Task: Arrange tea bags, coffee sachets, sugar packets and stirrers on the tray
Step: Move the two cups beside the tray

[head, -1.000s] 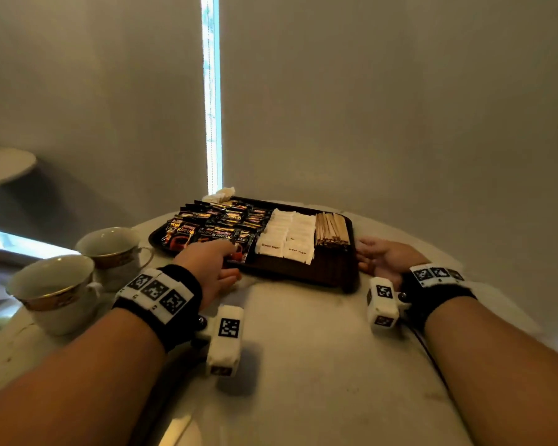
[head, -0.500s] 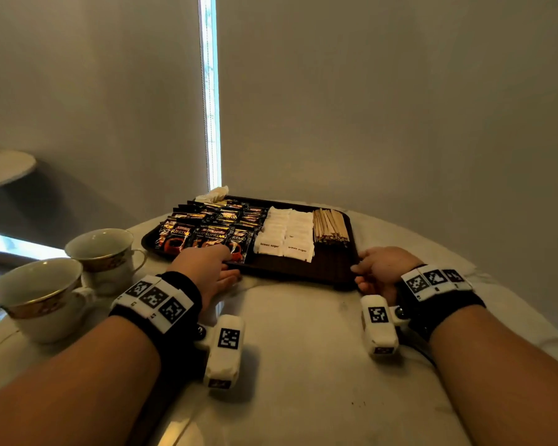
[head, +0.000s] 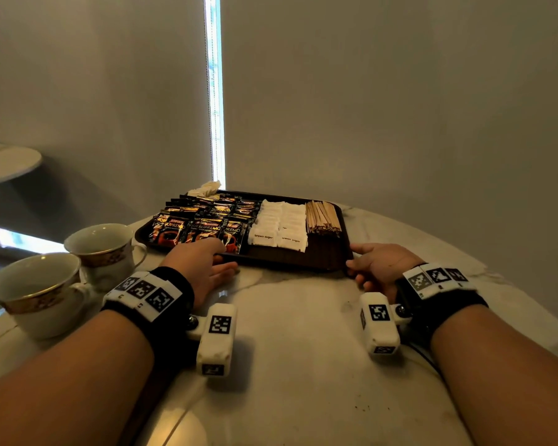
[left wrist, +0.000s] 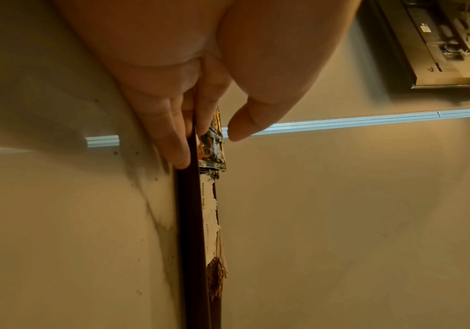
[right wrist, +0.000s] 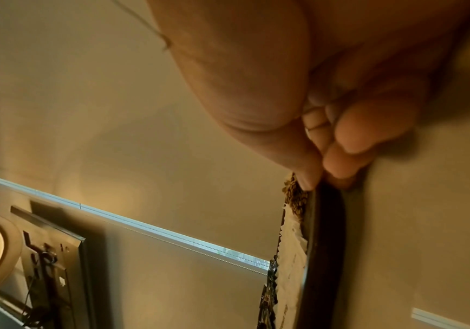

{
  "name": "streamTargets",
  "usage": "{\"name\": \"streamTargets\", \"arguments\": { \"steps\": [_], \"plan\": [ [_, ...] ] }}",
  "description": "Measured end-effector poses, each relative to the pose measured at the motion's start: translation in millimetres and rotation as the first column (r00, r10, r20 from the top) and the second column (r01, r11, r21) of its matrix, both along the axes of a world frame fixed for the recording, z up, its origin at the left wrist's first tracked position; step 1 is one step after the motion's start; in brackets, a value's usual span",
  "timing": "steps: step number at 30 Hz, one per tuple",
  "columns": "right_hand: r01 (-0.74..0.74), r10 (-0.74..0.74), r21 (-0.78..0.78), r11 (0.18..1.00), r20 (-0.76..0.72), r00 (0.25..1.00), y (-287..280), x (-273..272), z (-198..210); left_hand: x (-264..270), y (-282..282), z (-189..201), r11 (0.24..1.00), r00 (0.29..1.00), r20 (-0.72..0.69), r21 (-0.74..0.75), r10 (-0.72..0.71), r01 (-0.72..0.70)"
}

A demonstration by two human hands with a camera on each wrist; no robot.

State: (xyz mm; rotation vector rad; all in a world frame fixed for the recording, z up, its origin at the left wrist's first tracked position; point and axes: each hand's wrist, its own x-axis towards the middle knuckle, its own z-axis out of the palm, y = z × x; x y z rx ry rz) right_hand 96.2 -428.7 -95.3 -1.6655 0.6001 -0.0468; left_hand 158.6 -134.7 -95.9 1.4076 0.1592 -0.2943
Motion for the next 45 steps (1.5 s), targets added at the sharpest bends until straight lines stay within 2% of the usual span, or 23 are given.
{"name": "streamTargets", "arguments": {
  "steps": [3, 11, 24, 26, 29, 31, 33, 37, 41, 43, 45],
  "plan": [
    [-0.011, 0.011, -0.023, 1.0, 0.001, 1.0, 0.3, 3.0, -1.1, -1.2, -0.4, 3.6, 0.998, 0.997, -0.073, -0.06, 0.028, -0.032],
    [-0.07, 0.058, -0.144, 0.987, -0.087, 0.995, 2.0, 9.7, 4.8, -6.3, -2.3, 7.0, 0.996, 0.995, -0.088, -0.067, 0.045, -0.051],
    [-0.063, 0.056, -0.109, 0.992, -0.068, 0.996, 0.1, 9.4, 3.0, -7.2, -2.4, 7.7, 0.996, 0.992, -0.108, -0.054, 0.063, -0.069],
    [-0.05, 0.045, -0.094, 0.994, -0.051, 0.998, -1.0, 8.6, 2.6, -9.1, -2.8, 11.2, 0.996, 0.994, -0.086, -0.05, 0.063, -0.068],
    [0.025, -0.027, -0.089, 0.996, -0.023, 0.999, -0.3, 3.3, 0.6, -20.6, -3.7, 20.1, 0.998, 0.998, 0.033, 0.032, 0.061, -0.062],
    [0.116, -0.116, -0.076, 0.99, 0.007, 0.993, 3.3, -1.5, 1.4, -28.9, -1.8, 26.4, 0.994, 0.987, 0.119, 0.024, 0.106, -0.11],
    [0.14, -0.132, -0.122, 0.983, 0.067, 0.989, 13.8, -6.4, 8.8, -38.6, 4.2, 32.3, 0.99, 0.978, 0.155, -0.002, 0.137, -0.139],
    [-0.006, 0.045, -0.169, 0.986, 0.229, 0.972, 69.6, -17.4, 37.4, -60.4, 26.4, 34.7, 0.98, 0.971, 0.135, -0.058, 0.199, -0.193],
    [-0.319, 0.345, -0.156, 0.935, 0.187, 0.92, 151.1, -21.3, 43.2, -84.2, 50.7, 31.8, 0.96, 0.96, 0.082, -0.111, 0.267, -0.258],
    [-0.417, 0.423, -0.077, 0.906, 0.14, 0.895, 189.4, -19.5, 40.4, -96.1, 59.5, 30.9, 0.933, 0.948, 0.011, -0.182, 0.319, -0.311],
    [-0.476, 0.475, -0.02, 0.879, 0.108, 0.873, 220.7, -17.0, 39.5, -104.9, 67.6, 27.3, 0.918, 0.935, -0.008, -0.189, 0.353, -0.349]
  ]
}}
